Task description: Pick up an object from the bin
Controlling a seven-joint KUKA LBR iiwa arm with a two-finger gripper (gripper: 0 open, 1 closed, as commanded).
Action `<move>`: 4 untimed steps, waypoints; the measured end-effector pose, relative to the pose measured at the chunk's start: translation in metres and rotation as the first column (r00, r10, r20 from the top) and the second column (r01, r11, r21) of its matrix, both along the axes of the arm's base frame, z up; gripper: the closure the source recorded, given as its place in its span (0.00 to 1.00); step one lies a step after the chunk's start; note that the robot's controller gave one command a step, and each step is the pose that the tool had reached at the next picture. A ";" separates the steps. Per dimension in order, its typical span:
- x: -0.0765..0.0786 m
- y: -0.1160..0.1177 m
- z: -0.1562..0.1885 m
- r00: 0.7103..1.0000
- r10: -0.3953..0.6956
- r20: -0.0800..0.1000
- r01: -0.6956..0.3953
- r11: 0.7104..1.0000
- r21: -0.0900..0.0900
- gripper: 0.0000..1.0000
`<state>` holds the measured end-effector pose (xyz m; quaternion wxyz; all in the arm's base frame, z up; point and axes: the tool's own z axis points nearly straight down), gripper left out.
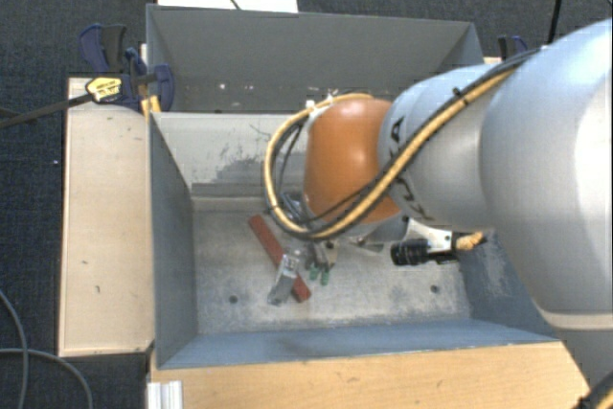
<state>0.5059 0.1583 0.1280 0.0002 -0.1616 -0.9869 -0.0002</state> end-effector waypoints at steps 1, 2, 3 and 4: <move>0.013 -0.001 -0.032 1.000 0.025 0.007 -0.025 1.000 0.002 0.00; 0.012 -0.076 -0.058 0.960 0.279 0.001 -0.279 0.960 0.000 1.00; 0.012 -0.076 -0.058 0.961 0.277 0.001 -0.277 0.961 0.000 1.00; 0.054 -0.030 -0.057 0.972 0.234 0.002 -0.234 0.972 0.000 0.00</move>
Offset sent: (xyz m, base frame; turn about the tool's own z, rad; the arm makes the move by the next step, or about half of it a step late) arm 0.0114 -0.0760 -0.0580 -0.2861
